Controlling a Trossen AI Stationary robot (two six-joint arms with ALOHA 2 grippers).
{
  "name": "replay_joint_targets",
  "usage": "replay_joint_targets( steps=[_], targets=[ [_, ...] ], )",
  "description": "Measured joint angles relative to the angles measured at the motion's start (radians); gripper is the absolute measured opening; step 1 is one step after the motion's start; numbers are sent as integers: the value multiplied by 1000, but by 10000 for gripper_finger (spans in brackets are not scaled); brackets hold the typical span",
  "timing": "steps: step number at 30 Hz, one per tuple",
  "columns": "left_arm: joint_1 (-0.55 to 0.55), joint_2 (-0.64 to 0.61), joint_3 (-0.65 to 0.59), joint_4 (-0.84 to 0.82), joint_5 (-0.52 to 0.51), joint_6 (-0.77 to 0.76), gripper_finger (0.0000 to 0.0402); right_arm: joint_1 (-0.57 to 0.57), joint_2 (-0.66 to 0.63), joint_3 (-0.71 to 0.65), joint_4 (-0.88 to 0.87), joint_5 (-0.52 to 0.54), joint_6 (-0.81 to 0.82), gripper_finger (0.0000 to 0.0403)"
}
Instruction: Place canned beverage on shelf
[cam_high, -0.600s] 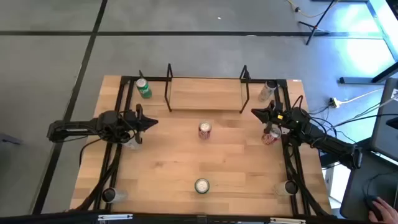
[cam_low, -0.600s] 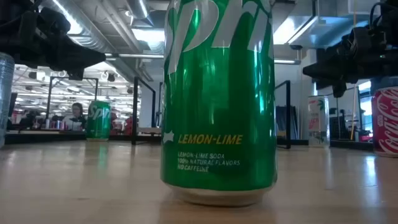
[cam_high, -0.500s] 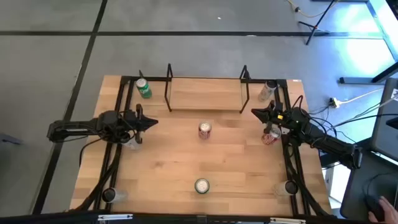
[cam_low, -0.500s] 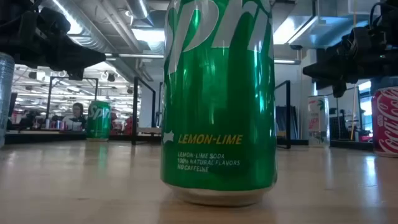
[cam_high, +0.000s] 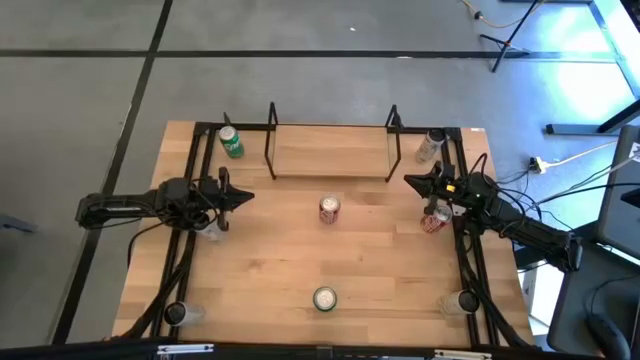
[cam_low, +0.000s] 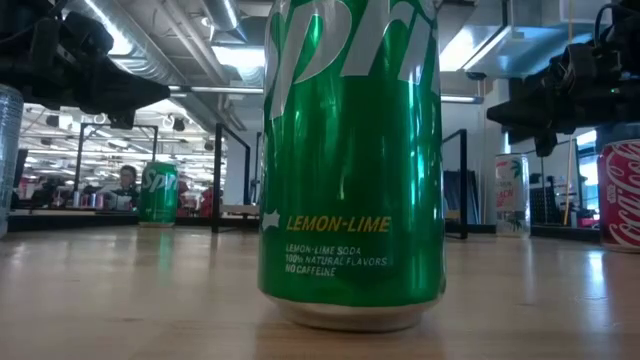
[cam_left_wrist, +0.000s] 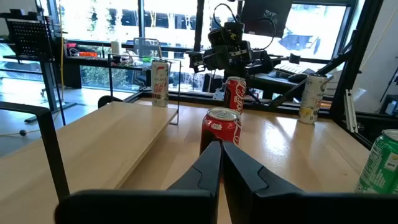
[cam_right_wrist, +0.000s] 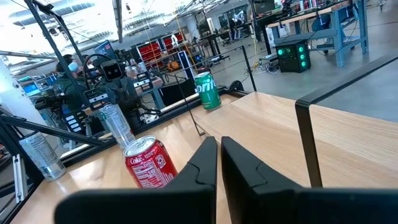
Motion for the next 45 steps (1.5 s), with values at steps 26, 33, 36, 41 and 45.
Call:
replay_joint_targets(
  steps=[26, 33, 36, 41, 45],
  targets=[
    [0, 0, 0, 19, -95, 25, 10, 0, 0, 0, 12, 15, 1, 12],
    [0, 0, 0, 118, -92, -314, 10, 0, 0, 0, 20, -20, 173, 12],
    [0, 0, 0, 224, -152, -403, 10, 0, 0, 0, 22, 10, 264, 12],
    [0, 0, 0, 388, -236, -431, 10, 0, 1, 0, 118, 42, 331, 12],
    [0, 1, 16, 429, -238, -429, 10, 1, 12, 26, 222, -1, 331, 12]
  ],
)
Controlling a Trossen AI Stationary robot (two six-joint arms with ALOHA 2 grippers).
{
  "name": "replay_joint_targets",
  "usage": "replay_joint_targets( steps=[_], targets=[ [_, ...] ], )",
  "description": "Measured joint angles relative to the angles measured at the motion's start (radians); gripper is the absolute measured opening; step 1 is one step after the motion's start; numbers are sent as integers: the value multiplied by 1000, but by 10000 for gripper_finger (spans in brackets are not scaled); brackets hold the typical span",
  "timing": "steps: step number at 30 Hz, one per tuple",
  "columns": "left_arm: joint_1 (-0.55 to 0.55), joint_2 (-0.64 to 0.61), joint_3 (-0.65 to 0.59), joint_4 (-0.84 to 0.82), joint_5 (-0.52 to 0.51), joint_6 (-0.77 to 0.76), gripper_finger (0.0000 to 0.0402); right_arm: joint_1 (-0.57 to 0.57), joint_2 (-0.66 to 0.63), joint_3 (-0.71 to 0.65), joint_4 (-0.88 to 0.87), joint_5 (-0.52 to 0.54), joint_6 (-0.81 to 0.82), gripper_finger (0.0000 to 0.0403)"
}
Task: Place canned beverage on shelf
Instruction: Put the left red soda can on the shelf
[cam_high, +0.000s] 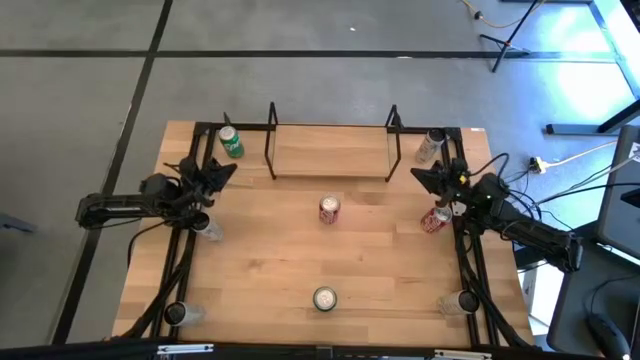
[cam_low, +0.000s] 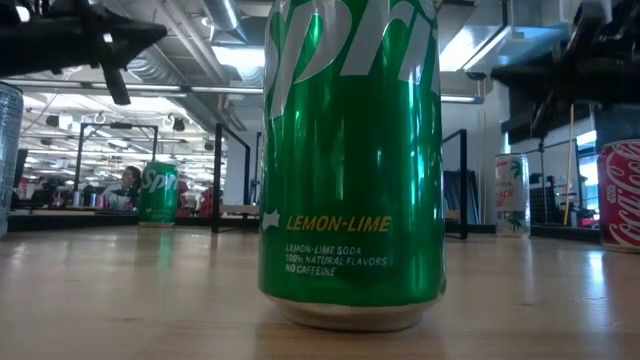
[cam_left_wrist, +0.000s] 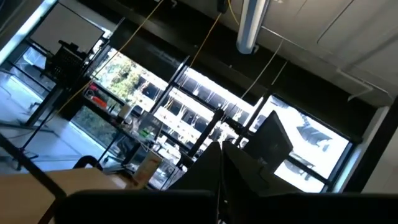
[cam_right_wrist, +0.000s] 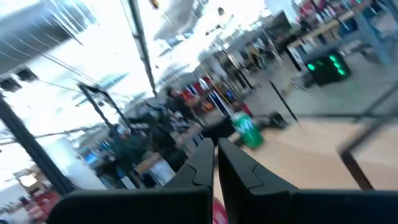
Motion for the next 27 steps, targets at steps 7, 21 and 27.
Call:
replay_joint_targets(
  steps=[7, 21, 27],
  targets=[
    [0, 39, 66, 6, -17, 81, 10, 0, 236, 200, 0, 25, -92, 12],
    [0, 68, 78, 9, -30, 128, 10, 0, 958, 748, -6, -263, -44, 12],
    [0, 68, 79, 9, -31, 134, 10, 20, 1153, 949, -27, -342, -87, 42]
  ],
)
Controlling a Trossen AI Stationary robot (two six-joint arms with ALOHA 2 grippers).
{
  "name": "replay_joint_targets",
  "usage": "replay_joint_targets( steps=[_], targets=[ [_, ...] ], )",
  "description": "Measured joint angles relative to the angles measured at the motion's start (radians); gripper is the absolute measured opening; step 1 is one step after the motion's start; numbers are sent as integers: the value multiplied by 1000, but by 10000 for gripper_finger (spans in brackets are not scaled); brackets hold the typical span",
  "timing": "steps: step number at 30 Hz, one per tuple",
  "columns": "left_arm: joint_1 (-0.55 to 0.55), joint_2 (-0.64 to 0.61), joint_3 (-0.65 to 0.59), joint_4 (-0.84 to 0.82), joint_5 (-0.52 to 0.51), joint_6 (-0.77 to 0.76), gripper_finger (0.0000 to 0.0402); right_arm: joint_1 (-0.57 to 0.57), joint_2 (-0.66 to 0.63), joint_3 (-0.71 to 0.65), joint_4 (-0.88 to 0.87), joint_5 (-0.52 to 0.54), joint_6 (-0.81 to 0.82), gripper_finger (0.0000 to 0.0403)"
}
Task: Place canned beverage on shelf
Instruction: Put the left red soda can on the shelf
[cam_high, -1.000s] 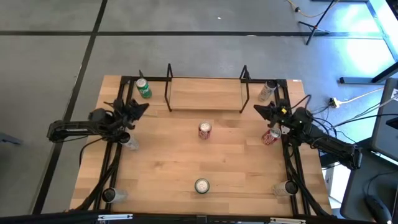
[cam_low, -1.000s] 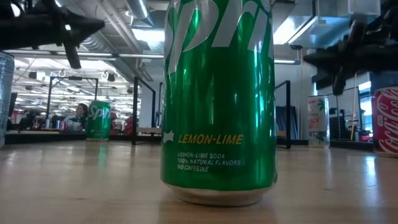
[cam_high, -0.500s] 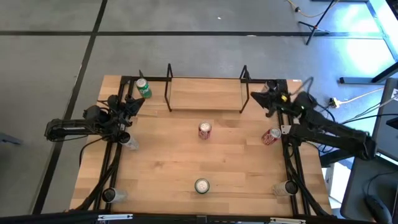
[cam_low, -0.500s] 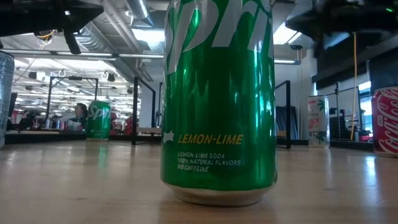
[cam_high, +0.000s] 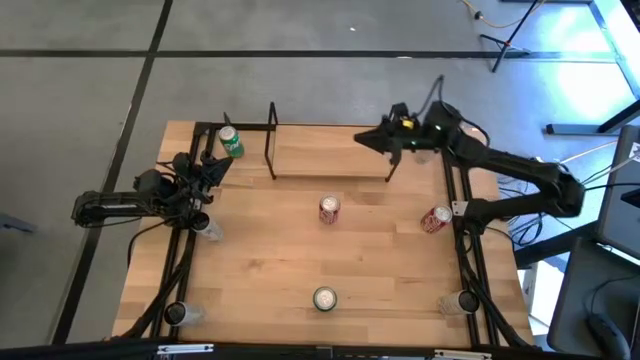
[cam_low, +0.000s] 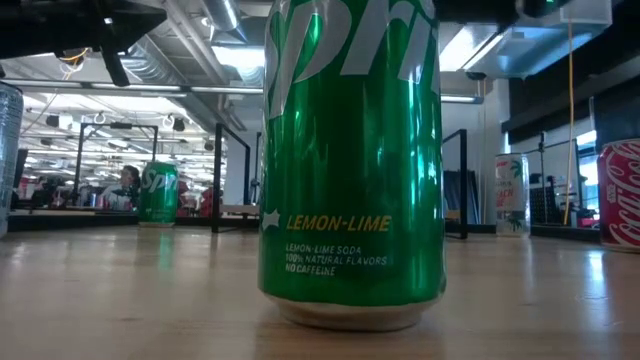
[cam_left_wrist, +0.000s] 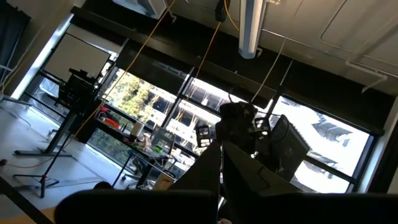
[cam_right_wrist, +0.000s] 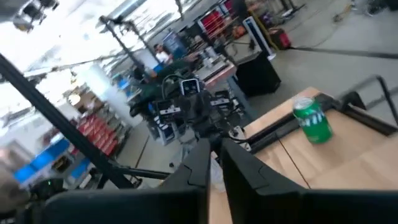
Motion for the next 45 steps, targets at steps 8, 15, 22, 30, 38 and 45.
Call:
replay_joint_targets(
  steps=[8, 15, 22, 30, 38, 45],
  targets=[
    [0, 0, 0, -8, -30, 0, 10, 123, 146, 306, -414, 104, -306, 182],
    [0, 0, 0, -9, -42, 1, 10, 252, 287, 535, -842, 409, -506, 289],
    [0, 0, 0, -26, -42, 0, 10, 324, 395, 584, -983, 436, -484, 329],
    [0, 0, 0, -79, -39, 0, 10, 409, 504, 586, -991, 470, -438, 323],
    [0, 0, 0, -116, -37, -1, 10, 431, 618, 586, -1009, 576, -428, 320],
    [0, 0, 0, -117, -37, -3, 10, 431, 679, 586, -1023, 578, -424, 319]
  ],
)
